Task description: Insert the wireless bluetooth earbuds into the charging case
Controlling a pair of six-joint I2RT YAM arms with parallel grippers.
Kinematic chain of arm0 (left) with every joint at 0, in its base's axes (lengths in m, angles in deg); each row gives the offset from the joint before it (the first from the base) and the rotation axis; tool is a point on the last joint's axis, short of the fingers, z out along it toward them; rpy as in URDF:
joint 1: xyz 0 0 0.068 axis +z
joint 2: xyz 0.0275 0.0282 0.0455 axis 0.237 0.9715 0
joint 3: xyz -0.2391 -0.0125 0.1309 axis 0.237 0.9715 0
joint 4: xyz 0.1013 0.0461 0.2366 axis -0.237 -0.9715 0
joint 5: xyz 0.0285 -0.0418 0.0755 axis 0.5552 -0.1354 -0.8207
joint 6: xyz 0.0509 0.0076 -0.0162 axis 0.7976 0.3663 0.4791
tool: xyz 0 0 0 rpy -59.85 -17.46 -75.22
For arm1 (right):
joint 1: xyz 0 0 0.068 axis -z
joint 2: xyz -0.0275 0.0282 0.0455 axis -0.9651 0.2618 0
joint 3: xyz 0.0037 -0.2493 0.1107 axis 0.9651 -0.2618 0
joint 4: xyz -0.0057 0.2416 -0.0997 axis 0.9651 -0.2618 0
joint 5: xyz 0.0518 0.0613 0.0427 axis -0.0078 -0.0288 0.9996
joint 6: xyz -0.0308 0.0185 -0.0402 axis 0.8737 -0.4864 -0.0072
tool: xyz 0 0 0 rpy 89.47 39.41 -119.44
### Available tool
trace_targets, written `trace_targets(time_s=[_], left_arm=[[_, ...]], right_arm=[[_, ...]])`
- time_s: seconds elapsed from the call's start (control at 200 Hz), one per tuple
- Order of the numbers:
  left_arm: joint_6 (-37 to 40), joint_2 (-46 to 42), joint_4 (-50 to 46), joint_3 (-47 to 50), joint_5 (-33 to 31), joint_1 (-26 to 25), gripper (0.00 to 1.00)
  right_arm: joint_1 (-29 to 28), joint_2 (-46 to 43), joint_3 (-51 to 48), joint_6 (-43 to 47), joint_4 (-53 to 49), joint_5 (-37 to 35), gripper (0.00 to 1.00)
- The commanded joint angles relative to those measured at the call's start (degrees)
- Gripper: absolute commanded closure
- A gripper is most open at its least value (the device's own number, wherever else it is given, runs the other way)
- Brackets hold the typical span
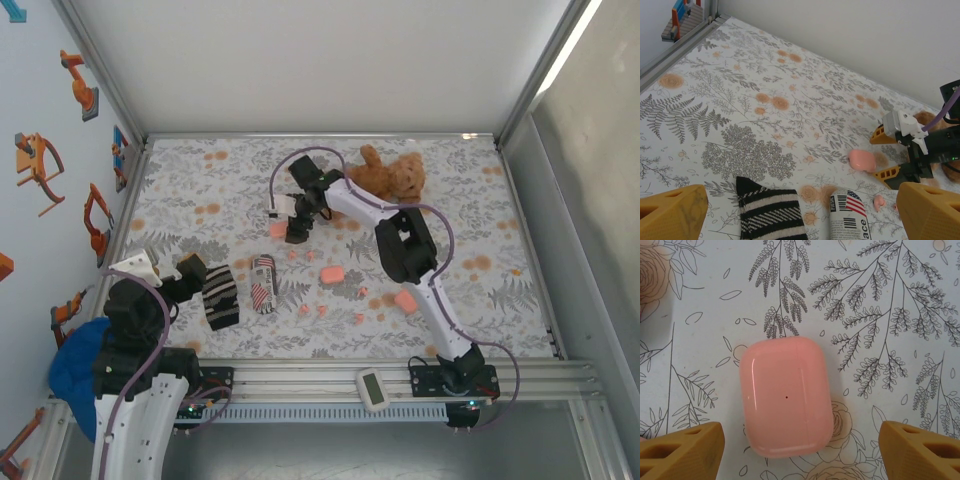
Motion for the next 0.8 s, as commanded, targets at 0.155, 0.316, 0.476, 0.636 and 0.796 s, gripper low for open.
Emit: trace_targets(time_s=[0.155,0.316,0.476,0.636,0.796], left_arm=[[-0.60,0.51,-0.10,0.36,-0.43,-0.10,0.04],[-0.57,0.68,-0.08,0.36,-0.44,-0.11,0.04],[-0.53,0.81,-0.05,0.42,-0.30,-0.11,0.04],[-0.59,1.00,-0.07,0.41,-0.26,0.06,0.04],[-0.58,1.09,0.08,0.36,-0.07,0.24,0.04]], right_arm=[[-1.03,4.70,6.30,1.95,-6.02,1.26,0.28],[-1.21,6.00,7.62,1.95,-7.23,1.25,0.35],[-1.29,5.82,7.44,1.70,-7.41,1.11,0.43],[-1.47,3.82,5.86,1.75,-7.08,0.77,0.53],[-1.47,-0.27,1.08,1.42,-3.05,0.53,0.56]])
